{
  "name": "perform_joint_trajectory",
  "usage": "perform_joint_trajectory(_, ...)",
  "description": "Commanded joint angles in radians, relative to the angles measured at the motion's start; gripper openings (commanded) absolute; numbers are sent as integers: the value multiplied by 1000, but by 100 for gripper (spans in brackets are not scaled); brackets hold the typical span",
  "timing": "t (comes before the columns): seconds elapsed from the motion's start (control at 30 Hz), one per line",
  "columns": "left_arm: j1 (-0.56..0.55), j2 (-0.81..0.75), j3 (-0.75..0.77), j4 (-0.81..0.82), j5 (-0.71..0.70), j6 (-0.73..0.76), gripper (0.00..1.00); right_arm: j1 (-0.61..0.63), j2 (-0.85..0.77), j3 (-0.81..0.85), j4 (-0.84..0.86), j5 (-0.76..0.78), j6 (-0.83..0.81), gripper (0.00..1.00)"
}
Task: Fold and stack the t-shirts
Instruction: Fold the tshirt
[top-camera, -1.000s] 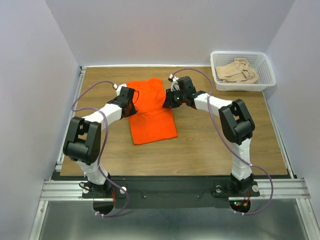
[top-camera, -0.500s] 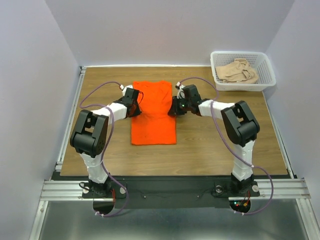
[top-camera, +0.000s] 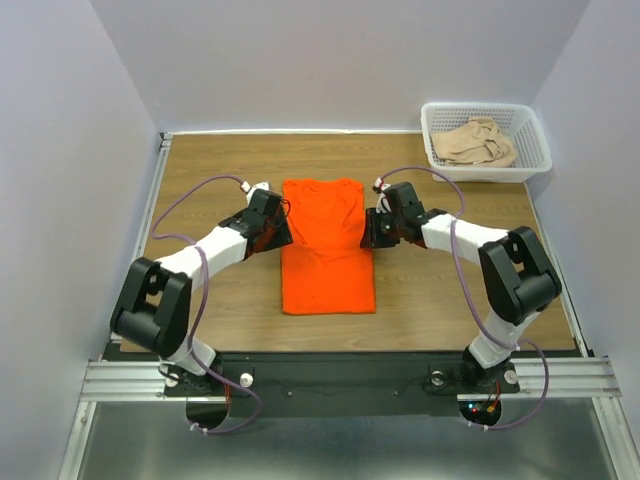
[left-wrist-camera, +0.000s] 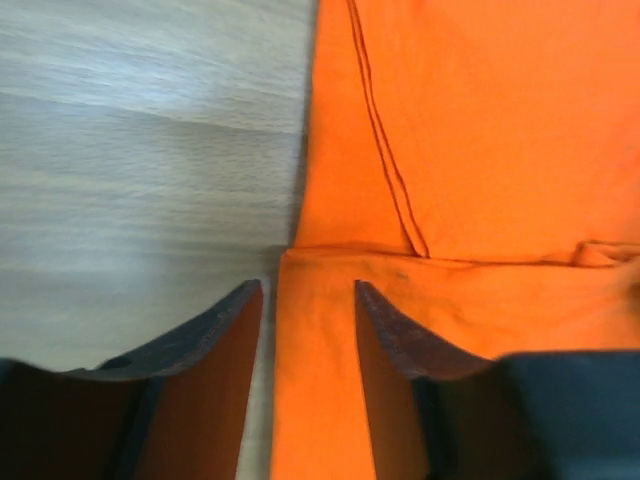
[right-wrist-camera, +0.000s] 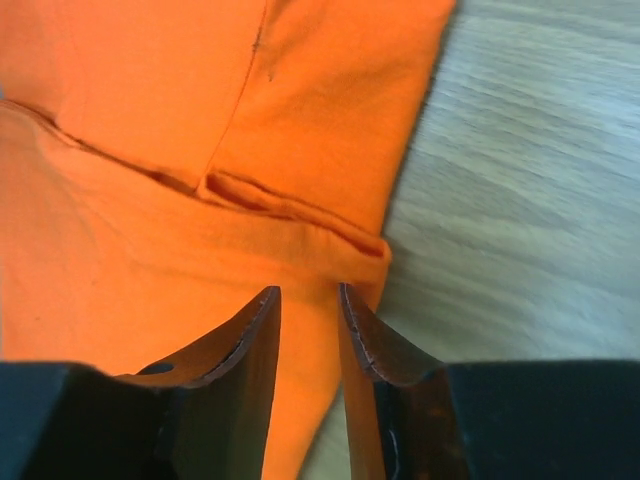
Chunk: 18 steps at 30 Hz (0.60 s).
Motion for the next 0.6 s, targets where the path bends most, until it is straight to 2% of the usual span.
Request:
perform_joint_trajectory(0.0,4,-137,70,-122,-87,25,65,-3,-112,65,-97,51,-1,38)
perform_joint_trajectory(0.03,4,-168,74,-186,-93,25,71,-5,-127,60,-116,63,7,39)
perform_joint_trajectory(0.13,-22,-238,22,-256,-64,2,80,-3,-167,19,-194,68,51,43)
perform_joint_trajectory(0.2,-65,-268,-51,-299,-18,-27,81,-3,-202,-15,-241,54,88,49)
perform_joint_trajectory(0.37,-148,-354,-197,-357,22,-149,73,8,-296,-116,-286,57,150,56)
perform_joint_trajectory(0.57,-177,-393,-269,-397,14,-196,58,47,-353,-186,-337,68,191,56)
